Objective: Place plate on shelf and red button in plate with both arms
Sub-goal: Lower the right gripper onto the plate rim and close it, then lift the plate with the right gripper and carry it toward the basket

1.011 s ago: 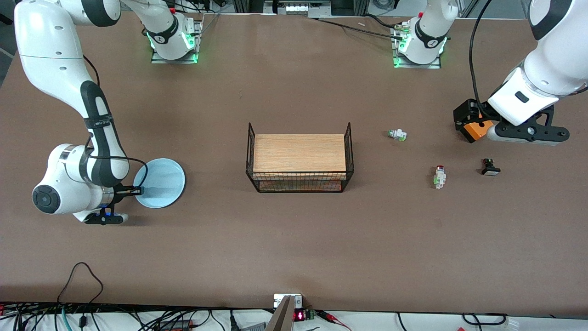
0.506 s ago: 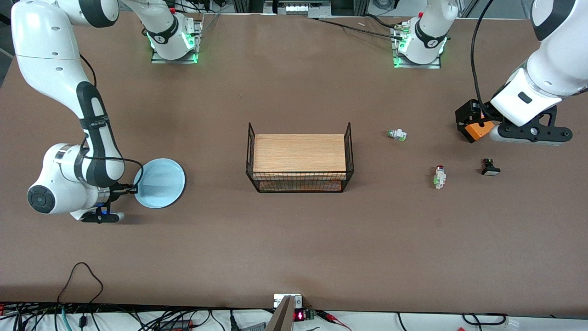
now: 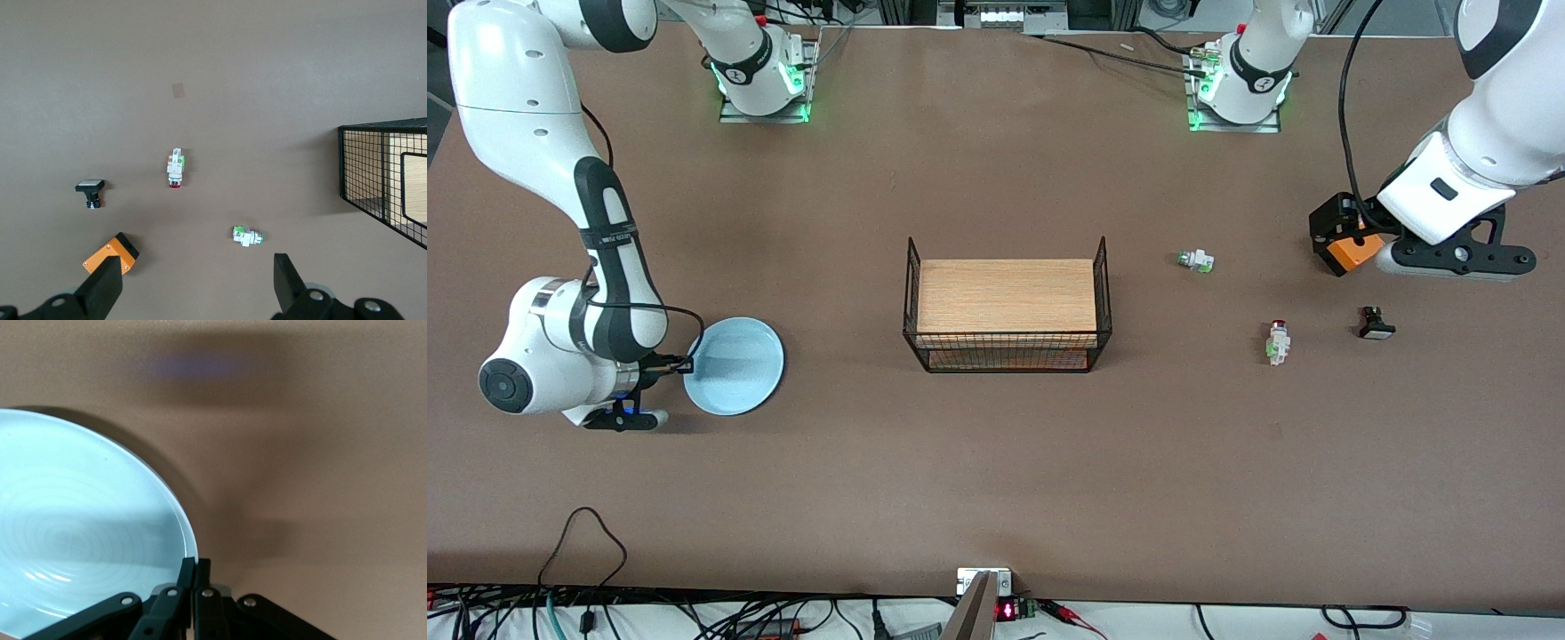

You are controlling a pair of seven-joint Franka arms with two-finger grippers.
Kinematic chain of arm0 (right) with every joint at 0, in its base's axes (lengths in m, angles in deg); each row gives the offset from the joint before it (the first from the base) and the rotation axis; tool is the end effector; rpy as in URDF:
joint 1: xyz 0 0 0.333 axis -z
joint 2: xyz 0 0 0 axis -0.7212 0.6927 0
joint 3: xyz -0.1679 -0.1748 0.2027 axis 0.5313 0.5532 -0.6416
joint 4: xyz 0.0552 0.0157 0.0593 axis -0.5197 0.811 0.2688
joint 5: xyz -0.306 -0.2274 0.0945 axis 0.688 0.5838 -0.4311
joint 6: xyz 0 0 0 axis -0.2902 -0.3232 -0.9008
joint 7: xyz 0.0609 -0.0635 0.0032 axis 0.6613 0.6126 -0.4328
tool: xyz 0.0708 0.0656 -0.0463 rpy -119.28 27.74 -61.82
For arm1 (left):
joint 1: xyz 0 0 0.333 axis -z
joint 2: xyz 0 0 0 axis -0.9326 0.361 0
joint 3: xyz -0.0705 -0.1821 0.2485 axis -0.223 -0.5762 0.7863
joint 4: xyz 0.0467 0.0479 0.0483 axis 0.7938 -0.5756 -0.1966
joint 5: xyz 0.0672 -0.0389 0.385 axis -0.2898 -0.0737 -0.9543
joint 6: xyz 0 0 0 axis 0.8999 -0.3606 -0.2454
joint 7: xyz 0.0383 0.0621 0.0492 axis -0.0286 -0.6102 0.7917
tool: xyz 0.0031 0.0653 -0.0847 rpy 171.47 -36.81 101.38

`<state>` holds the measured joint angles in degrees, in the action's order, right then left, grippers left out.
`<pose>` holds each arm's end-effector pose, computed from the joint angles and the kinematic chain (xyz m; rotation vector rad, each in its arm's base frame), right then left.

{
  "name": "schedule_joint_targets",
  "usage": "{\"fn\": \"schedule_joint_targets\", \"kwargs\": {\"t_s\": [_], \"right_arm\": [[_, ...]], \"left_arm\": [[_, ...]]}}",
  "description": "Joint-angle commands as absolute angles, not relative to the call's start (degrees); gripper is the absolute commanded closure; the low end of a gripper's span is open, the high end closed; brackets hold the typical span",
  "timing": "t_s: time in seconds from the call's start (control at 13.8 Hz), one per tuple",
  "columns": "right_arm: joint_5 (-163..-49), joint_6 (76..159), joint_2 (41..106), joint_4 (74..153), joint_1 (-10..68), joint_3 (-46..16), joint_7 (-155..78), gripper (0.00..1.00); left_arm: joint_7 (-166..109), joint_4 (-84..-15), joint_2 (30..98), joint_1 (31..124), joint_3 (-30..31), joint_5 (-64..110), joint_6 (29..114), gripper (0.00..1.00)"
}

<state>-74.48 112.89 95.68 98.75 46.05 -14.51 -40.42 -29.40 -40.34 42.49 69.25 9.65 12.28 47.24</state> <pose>0.6813 -0.0534 0.1892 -3.0675 0.0095 0.4892 0.5729 -0.0876 0.5835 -3.1159 0.1063 0.0489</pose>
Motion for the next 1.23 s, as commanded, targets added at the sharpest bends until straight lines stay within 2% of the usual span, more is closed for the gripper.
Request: {"fn": "schedule_joint_targets", "kwargs": {"t_s": [0.0, 0.14, 0.87, 1.16], "right_arm": [[-74.1, 111.6, 95.7, 97.6, 46.4, -14.7, -40.8, 1.0], [-74.4, 106.8, 94.8, 96.8, 46.3, -14.7, -40.4, 1.0], [-74.4, 81.7, 93.9, 81.7, 46.2, -12.1, -40.0, 1.0], [-74.5, 71.0, 90.1, 76.8, 45.7, -12.5, -36.3, 1.0]], "left_arm": [[-30.2, -39.0, 42.8, 69.0, 9.9, 12.2, 46.0, 0.0], [-30.2, -39.0, 42.8, 69.0, 9.8, 12.2, 45.9, 0.0], [-30.2, -39.0, 42.8, 69.0, 9.9, 12.2, 46.0, 0.0], [-30.2, -39.0, 42.8, 69.0, 9.8, 12.2, 46.0, 0.0]]}}
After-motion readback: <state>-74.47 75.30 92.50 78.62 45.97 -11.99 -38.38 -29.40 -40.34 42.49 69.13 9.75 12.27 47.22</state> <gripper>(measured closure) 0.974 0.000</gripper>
